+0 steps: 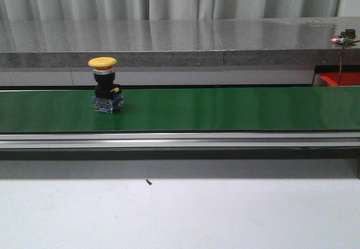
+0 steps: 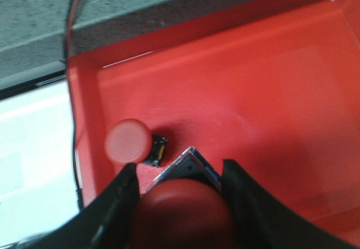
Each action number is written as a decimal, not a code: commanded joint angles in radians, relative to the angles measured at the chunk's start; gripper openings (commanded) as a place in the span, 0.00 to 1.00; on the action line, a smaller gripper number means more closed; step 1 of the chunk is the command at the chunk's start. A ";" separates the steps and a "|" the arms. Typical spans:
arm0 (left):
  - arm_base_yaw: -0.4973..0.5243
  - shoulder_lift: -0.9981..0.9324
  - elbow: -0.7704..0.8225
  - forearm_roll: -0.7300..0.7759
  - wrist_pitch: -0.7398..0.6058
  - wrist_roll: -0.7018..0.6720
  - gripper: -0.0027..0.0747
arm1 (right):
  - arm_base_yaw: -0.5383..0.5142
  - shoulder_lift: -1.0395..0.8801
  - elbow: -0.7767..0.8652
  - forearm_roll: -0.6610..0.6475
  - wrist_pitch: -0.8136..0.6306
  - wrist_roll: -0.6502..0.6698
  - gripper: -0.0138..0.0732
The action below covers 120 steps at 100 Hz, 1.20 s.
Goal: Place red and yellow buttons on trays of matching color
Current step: 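Carry the red button into the red tray and open the right gripper, then lower the right gripper onto the yellow button on the belt and grasp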
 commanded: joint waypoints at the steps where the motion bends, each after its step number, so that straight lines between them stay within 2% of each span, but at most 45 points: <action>1: -0.008 0.003 -0.027 -0.023 -0.063 0.003 0.01 | -0.013 -0.004 -0.061 0.007 -0.073 0.009 0.29; 43: -0.008 0.003 -0.027 -0.023 -0.063 0.003 0.01 | -0.014 0.261 -0.352 -0.023 0.050 0.009 0.29; 69: -0.008 0.003 -0.027 -0.023 -0.063 0.003 0.01 | -0.019 0.344 -0.372 -0.037 0.061 0.009 0.30; 77: -0.008 0.003 -0.027 -0.023 -0.063 0.003 0.01 | -0.020 0.349 -0.372 -0.041 0.071 0.009 0.38; 89: -0.008 0.003 -0.027 -0.023 -0.063 0.003 0.01 | -0.020 0.347 -0.372 -0.041 0.065 0.007 0.72; 96: -0.008 0.003 -0.027 -0.023 -0.063 0.003 0.01 | -0.020 0.343 -0.372 -0.041 0.064 0.007 0.86; 120: -0.008 0.003 -0.027 -0.023 -0.063 0.003 0.01 | -0.020 0.294 -0.372 -0.041 0.084 0.004 0.79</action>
